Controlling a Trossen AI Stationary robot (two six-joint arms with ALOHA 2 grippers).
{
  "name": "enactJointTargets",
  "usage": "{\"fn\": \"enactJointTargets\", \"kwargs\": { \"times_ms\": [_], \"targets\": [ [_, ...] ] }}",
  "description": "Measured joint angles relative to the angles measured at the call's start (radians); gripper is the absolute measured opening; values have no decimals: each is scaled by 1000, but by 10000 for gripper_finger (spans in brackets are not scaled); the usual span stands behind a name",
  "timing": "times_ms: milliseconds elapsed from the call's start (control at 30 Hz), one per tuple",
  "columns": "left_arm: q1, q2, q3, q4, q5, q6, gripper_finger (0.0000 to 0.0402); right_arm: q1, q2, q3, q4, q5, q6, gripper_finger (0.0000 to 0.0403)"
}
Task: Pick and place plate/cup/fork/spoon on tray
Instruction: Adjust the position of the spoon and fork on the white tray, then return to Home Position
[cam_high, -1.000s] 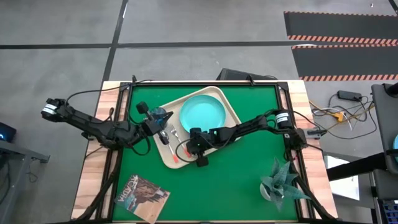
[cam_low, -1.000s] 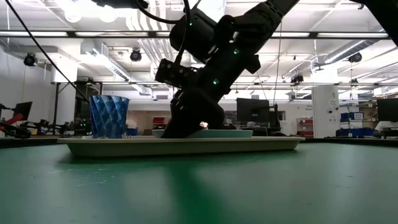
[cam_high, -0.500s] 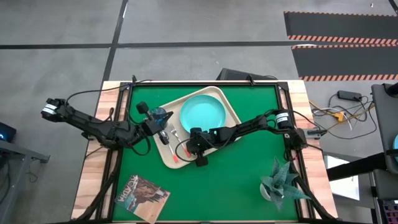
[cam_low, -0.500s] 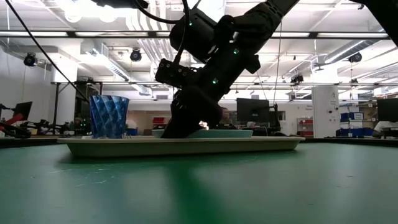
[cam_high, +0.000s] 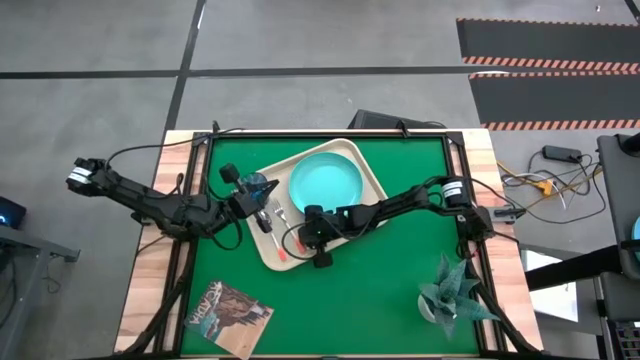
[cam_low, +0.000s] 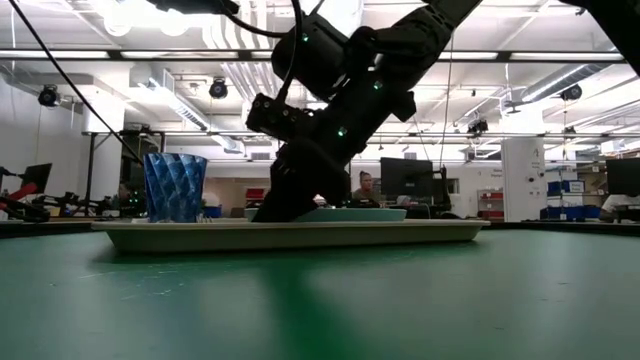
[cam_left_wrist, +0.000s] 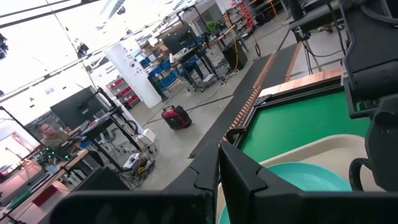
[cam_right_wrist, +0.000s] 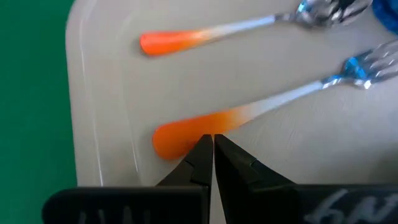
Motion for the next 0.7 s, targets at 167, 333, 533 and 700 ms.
{"fn": "enactJointTargets", "kwargs": {
  "times_ms": [167, 333, 533, 700],
  "targets": [
    [0, 0, -1, 1, 0, 0, 0, 0, -4, 0, 27, 0, -6, 8],
    [0, 0, -1, 0, 0, 0, 0, 0, -6, 0, 35, 0, -11, 8],
    [0, 0, -3, 0, -1, -3, 0, -7, -63, -4, -28, 0, -66, 8],
    [0, -2, -5, -4, -1, -28, 0, -30, -155, -74, -39, 1, -83, 8]
  ]
}}
